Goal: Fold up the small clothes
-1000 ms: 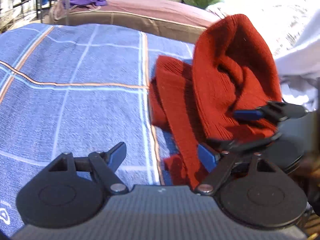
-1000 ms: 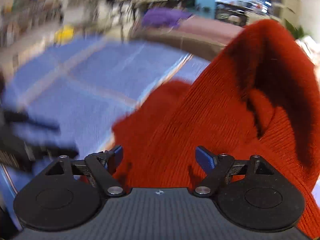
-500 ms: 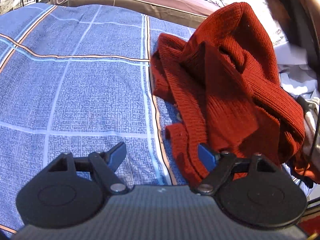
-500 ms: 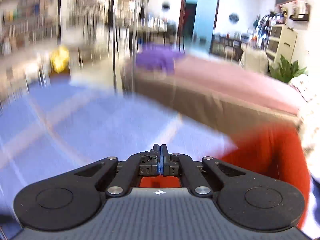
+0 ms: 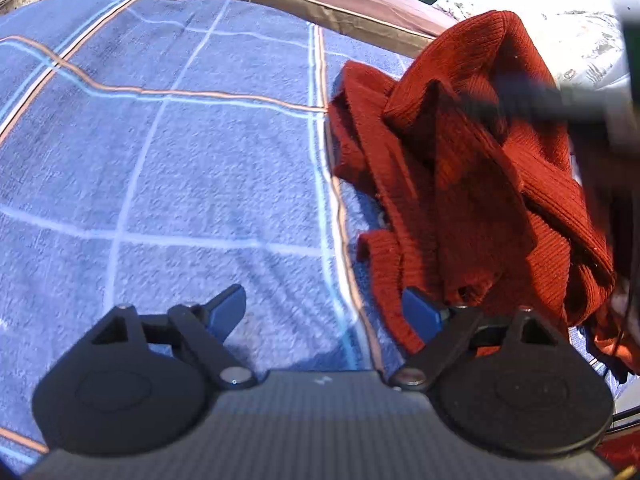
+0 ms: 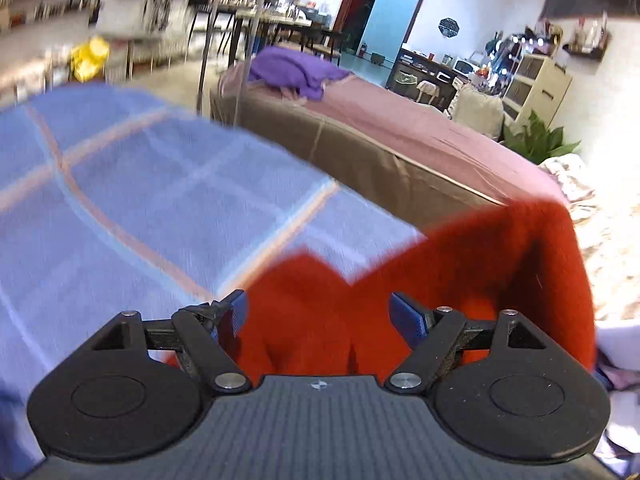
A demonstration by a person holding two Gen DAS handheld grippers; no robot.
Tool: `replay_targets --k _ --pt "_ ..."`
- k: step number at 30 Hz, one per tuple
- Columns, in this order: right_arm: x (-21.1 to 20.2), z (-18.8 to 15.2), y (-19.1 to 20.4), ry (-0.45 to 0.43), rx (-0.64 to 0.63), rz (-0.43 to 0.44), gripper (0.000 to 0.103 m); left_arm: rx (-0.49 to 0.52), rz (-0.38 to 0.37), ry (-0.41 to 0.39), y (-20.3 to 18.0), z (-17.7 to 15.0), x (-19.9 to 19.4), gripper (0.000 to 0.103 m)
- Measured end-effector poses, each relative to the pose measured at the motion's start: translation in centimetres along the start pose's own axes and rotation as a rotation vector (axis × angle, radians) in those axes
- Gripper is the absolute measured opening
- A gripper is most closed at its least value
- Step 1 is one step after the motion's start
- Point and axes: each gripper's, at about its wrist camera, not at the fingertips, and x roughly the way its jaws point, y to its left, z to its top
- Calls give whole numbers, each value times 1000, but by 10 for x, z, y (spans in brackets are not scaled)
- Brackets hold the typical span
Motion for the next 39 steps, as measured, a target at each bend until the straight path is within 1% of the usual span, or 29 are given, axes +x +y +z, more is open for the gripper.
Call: replay_targets --k 3,4,5,6,7,9,11,12,15,17,18,19,20,21,22,23,25,26,28,29,30,31,33,34,36,37,38,39 --pt "-6 -37 -2 62 1 3 103 0 -28 -3 -10 7 7 86" --pt "-1 -41 -4 85 -6 12 103 1 -36 1 -13 8 9 86" --pt "5 -44 -5 109 3 6 72 2 -42 3 -17 9 11 86" --pt "15 -44 -8 142 35 18 18 4 -46 6 -20 9 12 86" --pt "20 -41 -15 150 85 40 18 14 -51 9 -23 8 13 86" --pt "24 -32 -25 113 189 116 16 37 -47 14 -28 3 12 86" --pt "28 2 -34 40 234 151 16 52 -29 20 -29 -2 9 86" --pt "30 25 -37 -13 246 174 11 51 -19 25 -28 -4 8 86" --pt "24 99 -36 -189 291 285 12 19 -13 20 -20 -6 1 86" --pt "20 141 -32 -312 330 398 12 -2 -5 10 -15 -6 -5 87" --pt "23 157 -28 -342 347 415 14 -15 -1 6 -12 -7 -7 87" --pt "30 169 -22 -344 356 396 18 -26 4 5 -10 -7 -9 88" --pt "39 178 -15 -320 348 352 45 -33 11 7 -8 -8 -11 88" --pt "48 181 -6 -269 329 293 78 -36 17 6 -6 -9 -13 88" --pt "51 179 1 -220 319 241 91 -38 21 4 -4 -11 -15 89" --pt "51 169 6 -201 315 210 103 -43 25 2 -1 -13 -17 90" --pt "46 138 15 -208 253 199 103 -60 37 8 7 -14 -16 93" --pt "45 121 24 -184 201 177 103 -68 40 17 10 -16 -14 93" --pt "47 79 41 -78 54 116 103 -75 42 35 14 -17 -10 93" --pt "51 65 49 -25 -3 86 103 -73 44 37 15 -16 -9 93" --pt "55 51 55 15 -34 65 103 -67 45 34 14 -14 -9 93" --pt "55 37 60 50 -49 65 103 -64 44 31 13 -13 -9 93" --pt "56 20 66 72 -48 83 103 -78 33 18 14 -11 -12 93" --pt "56 16 68 68 -62 60 103 -86 28 14 14 -9 -13 93" --pt "60 17 68 61 -72 -30 103 -91 32 10 15 -9 -17 93" --pt "61 17 63 61 -54 -49 93 -93 39 10 17 -9 -19 93" --pt "62 15 55 68 -17 -42 47 -94 45 10 19 -10 -20 93" --pt "64 14 47 81 28 -23 17 -97 52 12 22 -13 -22 93"
